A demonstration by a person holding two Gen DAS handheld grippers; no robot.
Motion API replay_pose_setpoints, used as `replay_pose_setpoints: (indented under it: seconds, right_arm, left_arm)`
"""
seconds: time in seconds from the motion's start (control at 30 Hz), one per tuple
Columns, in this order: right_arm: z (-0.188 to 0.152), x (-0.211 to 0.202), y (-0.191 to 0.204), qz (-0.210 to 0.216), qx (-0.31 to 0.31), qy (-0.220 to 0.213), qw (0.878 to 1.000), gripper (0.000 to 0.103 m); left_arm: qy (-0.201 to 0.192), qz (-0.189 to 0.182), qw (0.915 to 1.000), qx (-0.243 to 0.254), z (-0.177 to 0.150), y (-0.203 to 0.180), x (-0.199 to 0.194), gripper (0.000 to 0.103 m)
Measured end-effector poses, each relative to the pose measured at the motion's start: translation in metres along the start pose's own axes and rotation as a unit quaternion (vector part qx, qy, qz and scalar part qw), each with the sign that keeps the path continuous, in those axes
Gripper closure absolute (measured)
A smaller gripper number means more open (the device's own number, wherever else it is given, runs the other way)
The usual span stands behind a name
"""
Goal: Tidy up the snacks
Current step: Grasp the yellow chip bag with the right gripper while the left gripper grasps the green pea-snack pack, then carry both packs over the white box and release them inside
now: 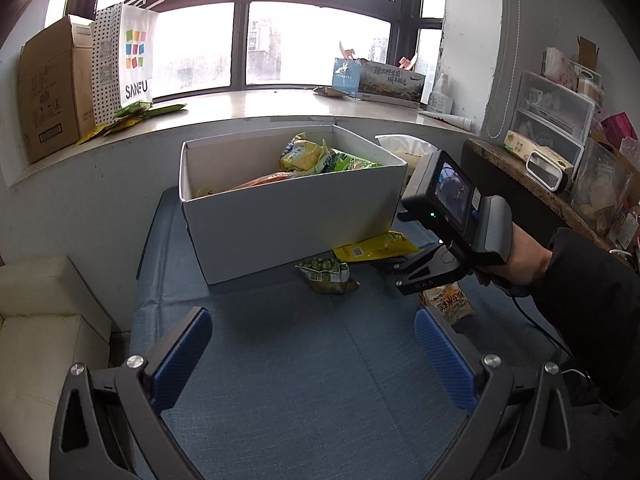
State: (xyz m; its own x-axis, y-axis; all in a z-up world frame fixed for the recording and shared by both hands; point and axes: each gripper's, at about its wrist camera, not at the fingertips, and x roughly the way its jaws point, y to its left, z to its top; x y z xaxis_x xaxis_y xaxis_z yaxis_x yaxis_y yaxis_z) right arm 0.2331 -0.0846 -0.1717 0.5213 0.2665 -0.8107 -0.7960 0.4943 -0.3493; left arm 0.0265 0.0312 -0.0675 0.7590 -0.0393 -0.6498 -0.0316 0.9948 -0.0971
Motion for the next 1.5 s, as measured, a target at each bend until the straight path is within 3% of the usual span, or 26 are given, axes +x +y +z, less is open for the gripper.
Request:
replay_pose_setpoints:
  seconds: [0.03, 0.1, 0.17, 0.23, 0.37, 0.57, 0.7, 0.77, 0.9, 1.07, 1.1, 1.13, 1.17, 1.37, 1.5]
  right_arm:
    - [0.0, -0.001, -0.005, 0.018, 0.012, -0.01, 1.0, 0.03]
    - [-0.002, 0.002, -0.01, 0.04, 0.02, -0.006, 0.999, 0.04]
    - [-0.005, 0.0, -0.009, 0.031, 0.007, -0.005, 0.999, 0.058]
    - [-0.011, -0.004, -0.007, 0.025, -0.009, -0.009, 1.0, 0.066]
    - [-0.021, -0.023, -0.01, 0.057, 0.005, -0.02, 0.998, 0.076]
    - [-0.042, -0.079, -0.02, 0.097, 0.069, -0.055, 0.991, 0.079]
    - [-0.066, -0.123, -0.035, 0.128, 0.145, -0.095, 0.977, 0.079]
    - [-0.076, -0.139, -0.041, 0.154, 0.193, -0.114, 0.962, 0.079]
    - [-0.094, -0.161, -0.042, 0.168, 0.252, -0.132, 0.944, 0.079]
    - [-0.117, -0.165, -0.04, 0.178, 0.288, -0.136, 0.931, 0.079]
    - [-0.118, -0.165, -0.039, 0.18, 0.294, -0.135, 0.929, 0.079]
    - [-0.119, -0.163, -0.04, 0.182, 0.294, -0.136, 0.928, 0.079]
    - [-0.121, -0.163, -0.04, 0.183, 0.294, -0.136, 0.928, 0.079]
    - [-0.118, -0.17, -0.042, 0.198, 0.302, -0.154, 0.92, 0.079]
    - [-0.111, -0.174, -0.039, 0.198, 0.302, -0.165, 0.918, 0.079]
  left_arm:
    - [0.001, 0.001, 1.0, 0.0, 0.0, 0.001, 0.001, 0.0]
    - [0.004, 0.001, 1.0, -0.001, -0.001, 0.003, 0.003, 0.0]
    - [0.003, -0.002, 1.0, -0.003, -0.002, 0.004, 0.004, 0.0]
    - [0.005, -0.003, 1.0, -0.006, -0.002, 0.005, 0.005, 0.0]
    - [0.01, -0.004, 0.9999, -0.004, -0.002, 0.004, 0.011, 0.0]
    - [0.037, -0.019, 0.9991, -0.007, 0.0, 0.001, 0.033, 0.0]
    - [0.065, -0.044, 0.9968, -0.012, 0.007, -0.002, 0.069, 0.0]
    - [0.076, -0.038, 0.9963, -0.015, 0.012, -0.001, 0.091, 0.0]
    - [0.1, -0.057, 0.9919, -0.053, 0.021, 0.006, 0.139, 0.0]
    - [0.125, -0.023, 0.9914, -0.032, 0.024, -0.001, 0.183, 0.001]
    - [0.124, -0.015, 0.992, -0.016, 0.026, -0.005, 0.185, 0.007]
    - [0.126, 0.002, 0.9921, 0.002, 0.027, -0.01, 0.187, 0.038]
    - [0.132, 0.006, 0.9913, 0.003, 0.027, -0.011, 0.188, 0.051]
    - [0.093, -0.01, 0.9956, -0.003, 0.026, -0.011, 0.158, 0.054]
    - [0.025, -0.02, 0.9995, -0.004, 0.031, -0.01, 0.1, 0.054]
